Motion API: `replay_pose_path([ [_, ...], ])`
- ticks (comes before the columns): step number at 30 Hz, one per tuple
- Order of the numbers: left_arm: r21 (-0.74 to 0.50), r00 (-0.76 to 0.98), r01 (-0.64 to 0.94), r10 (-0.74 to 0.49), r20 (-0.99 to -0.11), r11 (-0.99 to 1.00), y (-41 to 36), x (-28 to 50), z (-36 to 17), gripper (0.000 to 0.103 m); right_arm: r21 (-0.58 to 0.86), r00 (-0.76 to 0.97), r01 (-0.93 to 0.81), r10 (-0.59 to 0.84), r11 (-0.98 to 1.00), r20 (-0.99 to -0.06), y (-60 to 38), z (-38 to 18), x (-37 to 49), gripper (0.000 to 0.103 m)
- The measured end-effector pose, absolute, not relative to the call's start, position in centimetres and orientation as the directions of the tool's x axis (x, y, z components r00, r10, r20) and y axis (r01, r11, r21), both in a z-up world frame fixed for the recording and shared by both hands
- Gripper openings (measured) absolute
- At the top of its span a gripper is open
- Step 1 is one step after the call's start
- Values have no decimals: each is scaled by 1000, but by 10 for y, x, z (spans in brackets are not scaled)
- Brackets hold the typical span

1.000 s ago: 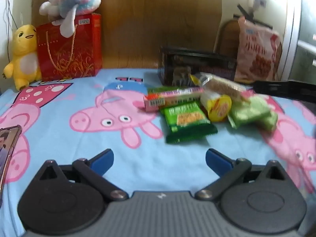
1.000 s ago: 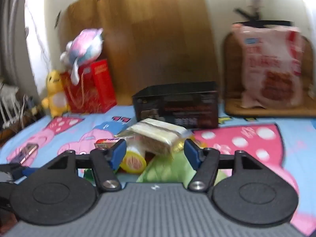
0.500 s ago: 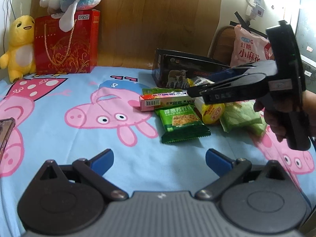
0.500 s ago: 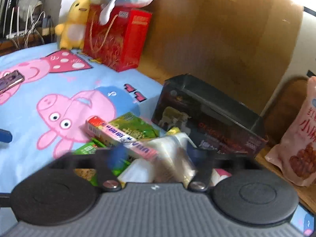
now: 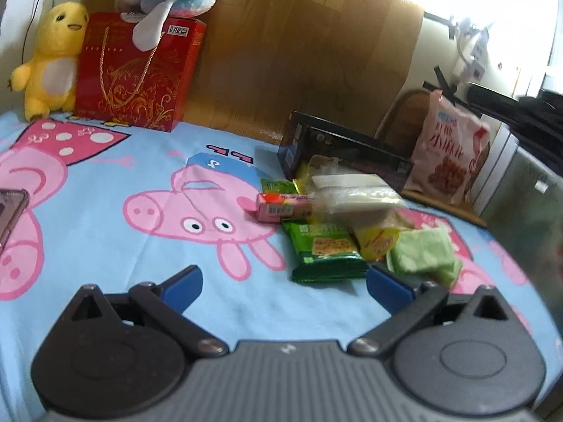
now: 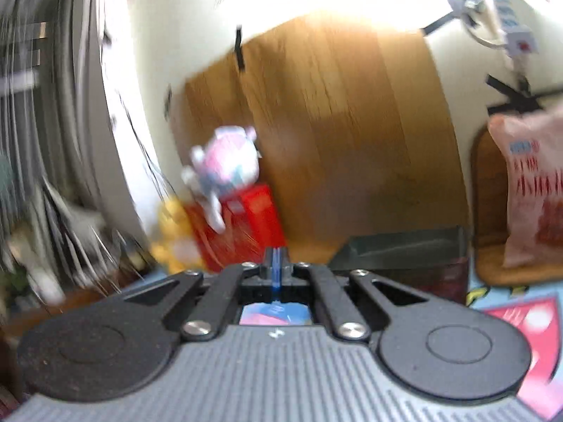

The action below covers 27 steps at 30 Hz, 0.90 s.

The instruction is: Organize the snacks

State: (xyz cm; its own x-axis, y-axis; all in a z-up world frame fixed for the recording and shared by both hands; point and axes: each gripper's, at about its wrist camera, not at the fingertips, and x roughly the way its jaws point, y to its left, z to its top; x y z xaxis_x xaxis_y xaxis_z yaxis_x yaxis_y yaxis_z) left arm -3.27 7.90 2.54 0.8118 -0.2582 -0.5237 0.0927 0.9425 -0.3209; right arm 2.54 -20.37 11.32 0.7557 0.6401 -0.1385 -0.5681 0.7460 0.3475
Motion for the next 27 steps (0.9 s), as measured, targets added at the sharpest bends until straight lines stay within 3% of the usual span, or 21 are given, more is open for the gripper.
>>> replay_pose_path([
  [2,-335,800,112,-285,-527,935,77,-32,25,103,368,772,-537,618,759,-148,-209,99,15,2],
  [7,-321,799,125,-287,-528,939,73,-27,27,103,410,746,-467,598,783,-293,-207,67,21,8],
  [8,-323,807,120,-282,-518,939,75,-27,30,103,417,727,-470,609,778,-316,-204,62,21,14],
  [11,-348,826,96,-270,-494,933,88,-18,40,102,408,718,-472,609,781,-337,-186,58,34,44],
  [17,-472,808,31,-300,-507,881,121,16,44,77,390,673,-530,653,753,-347,-160,45,60,49],
  [20,-526,763,27,-358,-538,850,122,35,28,77,334,637,-565,656,755,-404,-146,35,79,64],
  [23,-595,719,27,-429,-547,803,121,50,10,81,314,596,-597,670,739,-443,-134,25,89,63],
  [24,-610,711,26,-444,-546,792,121,52,6,79,292,565,-618,670,730,-481,-127,22,90,52],
  [25,-621,705,21,-452,-547,783,121,53,2,74,285,549,-625,669,726,-501,-124,20,89,50],
  [26,-648,707,33,-476,-523,761,124,52,0,64,294,549,-620,670,728,-500,-124,22,85,41],
  [27,-668,700,52,-504,-506,743,125,51,0,61,315,535,-619,680,719,-501,-125,23,83,37],
])
